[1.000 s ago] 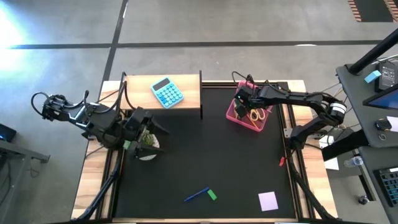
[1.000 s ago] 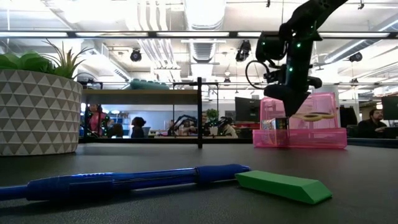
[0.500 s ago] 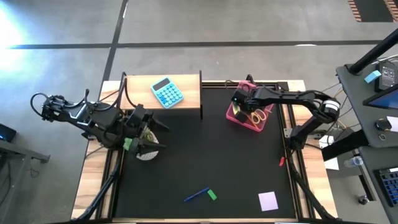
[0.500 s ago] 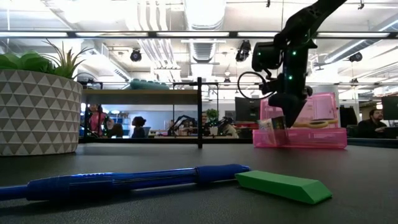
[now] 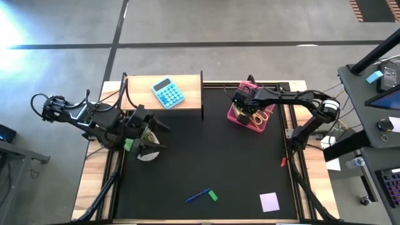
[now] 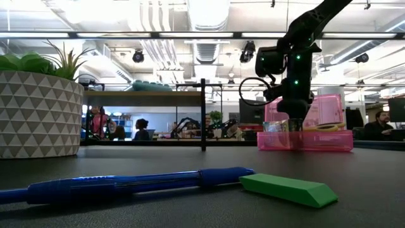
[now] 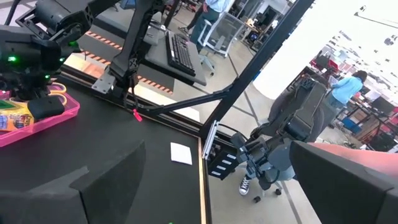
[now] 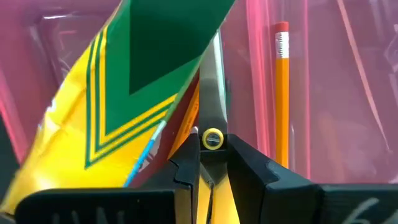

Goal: Pack school essentials
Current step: Put the yellow scissors into the pink supply box, then put the green eraser into the pink supply box

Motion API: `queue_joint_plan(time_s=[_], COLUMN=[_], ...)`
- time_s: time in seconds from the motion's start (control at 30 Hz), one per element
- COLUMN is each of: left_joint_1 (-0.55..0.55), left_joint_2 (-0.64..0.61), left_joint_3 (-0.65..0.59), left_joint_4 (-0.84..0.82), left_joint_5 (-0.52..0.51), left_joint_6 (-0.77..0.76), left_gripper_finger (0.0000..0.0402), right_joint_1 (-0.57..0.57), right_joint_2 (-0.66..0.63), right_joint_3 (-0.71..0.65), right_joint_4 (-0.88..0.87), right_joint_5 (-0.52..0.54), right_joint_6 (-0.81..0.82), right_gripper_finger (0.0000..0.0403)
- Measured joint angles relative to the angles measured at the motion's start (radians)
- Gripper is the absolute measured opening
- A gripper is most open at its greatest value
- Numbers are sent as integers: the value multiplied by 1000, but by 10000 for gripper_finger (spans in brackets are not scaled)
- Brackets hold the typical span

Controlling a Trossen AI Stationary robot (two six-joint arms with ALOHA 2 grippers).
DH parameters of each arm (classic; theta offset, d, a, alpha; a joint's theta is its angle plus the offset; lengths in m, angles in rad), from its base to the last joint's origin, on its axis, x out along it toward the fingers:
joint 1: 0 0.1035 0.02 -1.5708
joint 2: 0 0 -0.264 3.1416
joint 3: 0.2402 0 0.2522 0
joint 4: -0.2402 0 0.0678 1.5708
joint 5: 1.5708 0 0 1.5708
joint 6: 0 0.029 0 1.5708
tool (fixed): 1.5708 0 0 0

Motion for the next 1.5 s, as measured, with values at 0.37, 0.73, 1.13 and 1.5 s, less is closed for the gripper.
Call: queue_joint_plan(time_s=[0.37,0.73,1.13,1.5], left_joint_1=[0,0,0,-1], left_joint_2=[0,0,10,42], left_joint_3=[0,0,-2,-14], left_joint_4=[0,0,-11,-9], left_joint_5=[0,0,7,136], left_joint_6=[0,0,7,85], left_gripper_finger=[380,380,380,380], right_joint_1=[0,0,69,532], right_joint_2=[0,-21,-134,-162], right_joint_3=[-13,47,190,191], right_joint_4=[3,-79,-178,-7], right_joint_5=[-2,37,-188,-200], right_joint_6=[-2,5,299,638], right_gripper_finger=[100,145,122,122])
